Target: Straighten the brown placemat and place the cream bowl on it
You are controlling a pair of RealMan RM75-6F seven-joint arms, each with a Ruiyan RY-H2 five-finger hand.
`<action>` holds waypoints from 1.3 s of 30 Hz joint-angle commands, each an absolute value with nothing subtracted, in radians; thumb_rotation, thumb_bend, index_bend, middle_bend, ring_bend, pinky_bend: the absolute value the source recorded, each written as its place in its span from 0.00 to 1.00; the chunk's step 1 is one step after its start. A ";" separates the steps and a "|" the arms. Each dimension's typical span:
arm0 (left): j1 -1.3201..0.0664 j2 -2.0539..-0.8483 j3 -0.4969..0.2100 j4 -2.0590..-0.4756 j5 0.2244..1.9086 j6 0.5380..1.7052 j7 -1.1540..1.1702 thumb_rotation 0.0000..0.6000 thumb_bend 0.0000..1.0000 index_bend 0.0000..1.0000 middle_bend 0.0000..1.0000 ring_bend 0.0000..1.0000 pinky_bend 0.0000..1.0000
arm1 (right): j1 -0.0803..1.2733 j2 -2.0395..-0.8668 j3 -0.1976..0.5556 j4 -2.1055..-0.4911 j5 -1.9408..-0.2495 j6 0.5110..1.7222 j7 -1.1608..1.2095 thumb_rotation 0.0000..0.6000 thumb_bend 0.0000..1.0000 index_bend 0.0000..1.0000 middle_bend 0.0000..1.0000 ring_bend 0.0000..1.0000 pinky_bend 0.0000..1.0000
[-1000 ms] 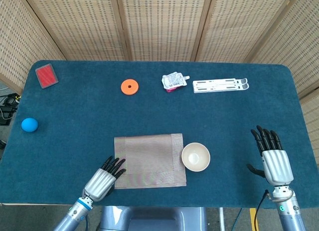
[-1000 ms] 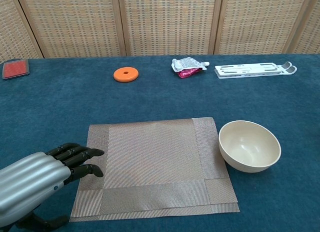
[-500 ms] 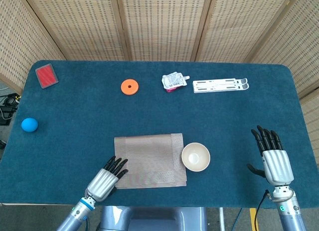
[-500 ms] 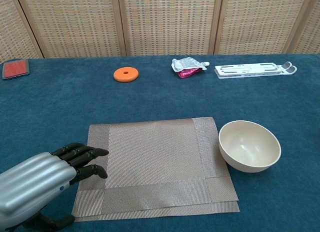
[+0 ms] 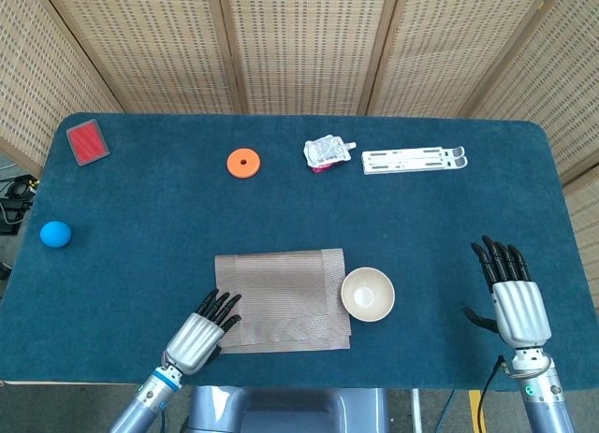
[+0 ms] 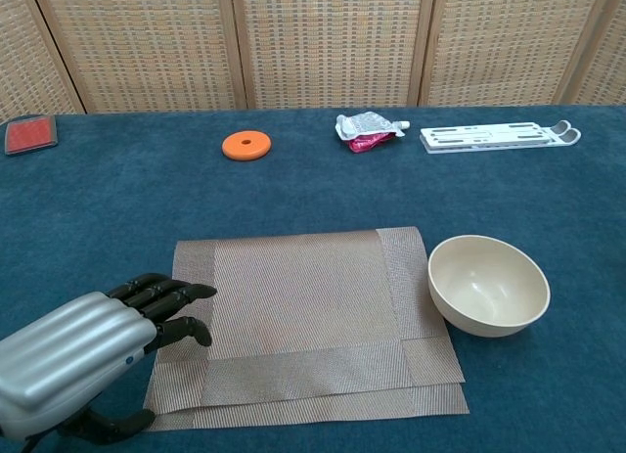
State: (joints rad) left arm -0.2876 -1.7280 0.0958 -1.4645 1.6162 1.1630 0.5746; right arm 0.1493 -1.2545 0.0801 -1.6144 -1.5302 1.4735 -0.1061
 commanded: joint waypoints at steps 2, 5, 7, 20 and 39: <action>-0.291 -1.738 0.093 -1.451 1.612 1.159 0.574 1.00 0.32 0.26 0.00 0.00 0.00 | 0.149 -1.254 0.080 -1.615 -1.529 1.473 -0.106 1.00 0.14 0.03 0.00 0.00 0.00; -0.294 -1.746 0.094 -1.441 1.611 1.157 0.569 1.00 0.35 0.26 0.00 0.00 0.00 | 0.150 -1.254 0.080 -1.615 -1.528 1.472 -0.106 1.00 0.14 0.04 0.00 0.00 0.00; -0.296 -1.750 0.093 -1.434 1.613 1.159 0.566 1.00 0.35 0.26 0.00 0.00 0.00 | 0.150 -1.255 0.081 -1.614 -1.527 1.471 -0.107 1.00 0.14 0.04 0.00 0.00 0.00; -0.312 -1.771 0.075 -1.402 1.619 1.175 0.526 1.00 0.41 0.44 0.00 0.00 0.00 | 0.152 -1.255 0.080 -1.615 -1.523 1.464 -0.106 1.00 0.14 0.04 0.00 0.00 0.00; -0.331 -1.750 0.043 -1.415 1.666 1.261 0.455 1.00 0.47 0.68 0.00 0.00 0.00 | 0.151 -1.249 0.078 -1.623 -1.522 1.462 -0.107 1.00 0.14 0.03 0.00 0.00 0.00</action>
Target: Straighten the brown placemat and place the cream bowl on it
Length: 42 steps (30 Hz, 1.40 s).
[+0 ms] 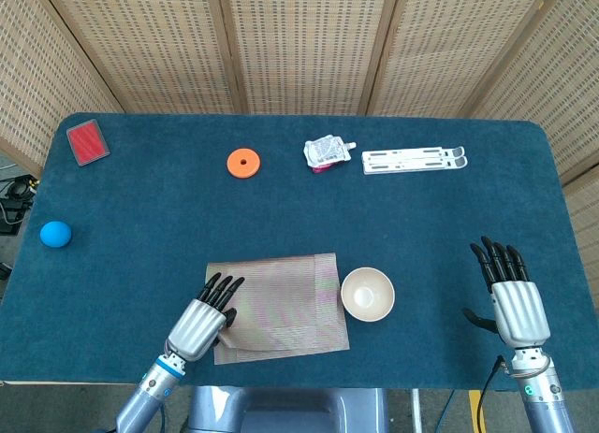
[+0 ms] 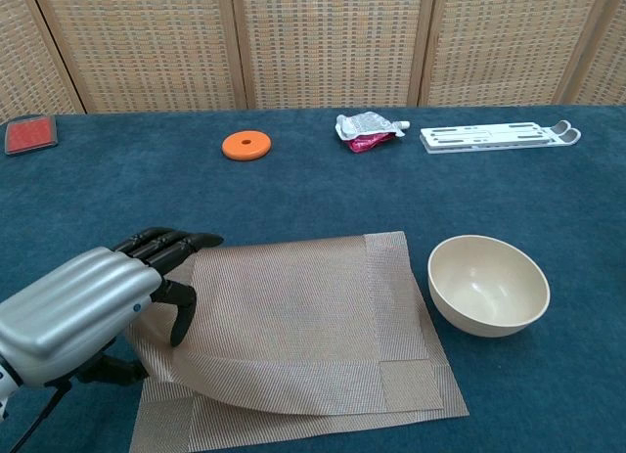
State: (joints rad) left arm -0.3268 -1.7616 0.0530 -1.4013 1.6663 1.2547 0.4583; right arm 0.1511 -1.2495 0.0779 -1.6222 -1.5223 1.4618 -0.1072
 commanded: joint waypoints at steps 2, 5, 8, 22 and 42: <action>-0.338 -1.735 0.026 -1.436 1.659 1.263 0.454 1.00 0.47 0.68 0.00 0.00 0.00 | 0.150 -1.247 0.079 -1.624 -1.521 1.463 -0.106 1.00 0.14 0.03 0.00 0.00 0.00; -0.354 -1.710 -0.010 -1.468 1.637 1.256 0.460 1.00 0.47 0.68 0.00 0.00 0.00 | 0.150 -1.245 0.079 -1.626 -1.522 1.465 -0.104 1.00 0.14 0.04 0.00 0.00 0.00; -0.380 -1.685 -0.061 -1.498 1.601 1.233 0.471 1.00 0.47 0.68 0.00 0.00 0.00 | 0.149 -1.244 0.080 -1.626 -1.523 1.468 -0.103 1.00 0.14 0.04 0.00 0.00 0.00; -0.531 -1.684 -0.299 -1.494 1.308 1.069 0.541 1.00 0.47 0.66 0.00 0.00 0.00 | 0.155 -1.237 0.097 -1.622 -1.491 1.453 -0.090 1.00 0.14 0.03 0.00 0.00 0.00; -0.774 -1.748 -0.527 -1.347 0.948 0.957 0.552 1.00 0.47 0.66 0.00 0.00 0.00 | 0.177 -1.254 0.128 -1.576 -1.396 1.390 -0.093 1.00 0.14 0.03 0.00 0.00 0.00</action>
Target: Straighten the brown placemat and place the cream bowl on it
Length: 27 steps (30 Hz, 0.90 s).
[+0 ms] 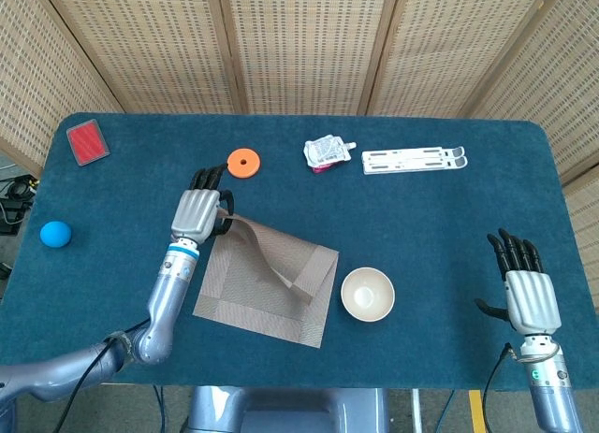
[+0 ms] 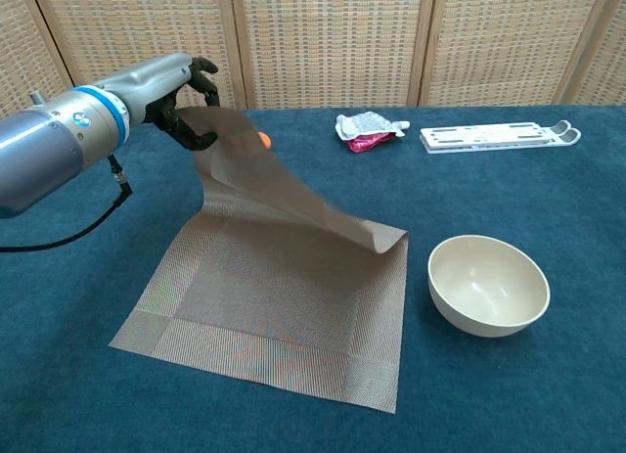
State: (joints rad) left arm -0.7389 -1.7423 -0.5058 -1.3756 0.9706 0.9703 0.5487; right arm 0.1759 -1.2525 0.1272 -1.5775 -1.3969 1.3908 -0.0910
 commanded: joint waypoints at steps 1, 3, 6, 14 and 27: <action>-0.784 -1.749 -0.530 -1.338 0.943 0.954 0.552 1.00 0.47 0.66 0.00 0.00 0.00 | 0.177 -1.255 0.128 -1.576 -1.395 1.390 -0.094 1.00 0.14 0.03 0.00 0.00 0.00; -0.807 -1.752 -0.538 -1.315 0.933 0.949 0.553 1.00 0.47 0.66 0.00 0.00 0.00 | 0.178 -1.256 0.129 -1.575 -1.393 1.389 -0.095 1.00 0.14 0.04 0.00 0.00 0.00; -0.847 -1.765 -0.556 -1.262 0.902 0.938 0.550 1.00 0.47 0.66 0.00 0.00 0.00 | 0.179 -1.256 0.130 -1.573 -1.390 1.389 -0.097 1.00 0.14 0.04 0.00 0.00 0.00; -0.959 -1.832 -0.570 -1.051 0.779 0.892 0.553 1.00 0.47 0.65 0.00 0.00 0.00 | 0.182 -1.255 0.137 -1.565 -1.373 1.381 -0.092 1.00 0.14 0.04 0.00 0.00 0.00; -1.006 -1.875 -0.512 -0.867 0.740 0.805 0.488 1.00 0.39 0.22 0.00 0.00 0.00 | 0.190 -1.265 0.136 -1.551 -1.359 1.366 -0.109 1.00 0.14 0.03 0.00 0.00 0.00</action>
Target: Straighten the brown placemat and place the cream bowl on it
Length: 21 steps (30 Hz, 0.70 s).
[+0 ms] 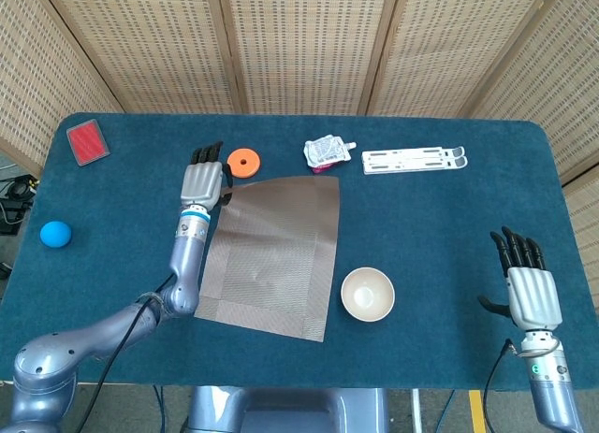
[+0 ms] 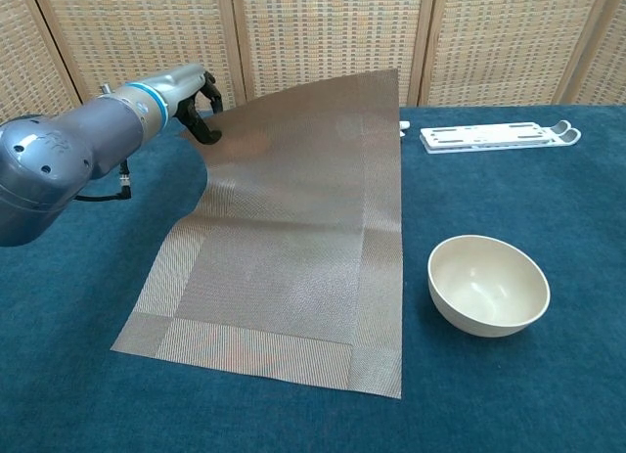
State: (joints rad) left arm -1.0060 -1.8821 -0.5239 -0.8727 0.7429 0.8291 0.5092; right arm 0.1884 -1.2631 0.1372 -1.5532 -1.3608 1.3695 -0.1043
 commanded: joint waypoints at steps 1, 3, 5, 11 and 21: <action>-1.003 -1.867 -0.506 -0.870 0.744 0.797 0.476 1.00 0.34 0.13 0.00 0.00 0.00 | 0.191 -1.268 0.136 -1.549 -1.357 1.364 -0.111 1.00 0.14 0.03 0.00 0.00 0.00; -0.998 -1.858 -0.500 -0.875 0.749 0.794 0.461 1.00 0.24 0.02 0.00 0.00 0.00 | 0.192 -1.270 0.134 -1.547 -1.356 1.361 -0.115 1.00 0.14 0.03 0.00 0.00 0.00; -0.989 -1.847 -0.493 -0.884 0.755 0.796 0.443 1.00 0.20 0.00 0.00 0.00 0.00 | 0.193 -1.272 0.132 -1.548 -1.357 1.360 -0.118 1.00 0.14 0.03 0.00 0.00 0.00; -0.949 -1.800 -0.457 -0.948 0.793 0.820 0.406 1.00 0.19 0.00 0.00 0.00 0.00 | 0.191 -1.272 0.125 -1.556 -1.373 1.370 -0.125 1.00 0.14 0.03 0.00 0.00 0.00; -0.761 -1.585 -0.293 -1.283 0.979 1.000 0.381 1.00 0.18 0.00 0.00 0.00 0.00 | 0.196 -1.277 0.099 -1.568 -1.409 1.361 -0.133 1.00 0.14 0.03 0.00 0.00 0.00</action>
State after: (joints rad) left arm -0.8417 -1.6757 -0.3686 -1.1618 0.9035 0.9271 0.3854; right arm 0.1942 -1.2761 0.1027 -1.5661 -1.4049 1.3646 -0.1312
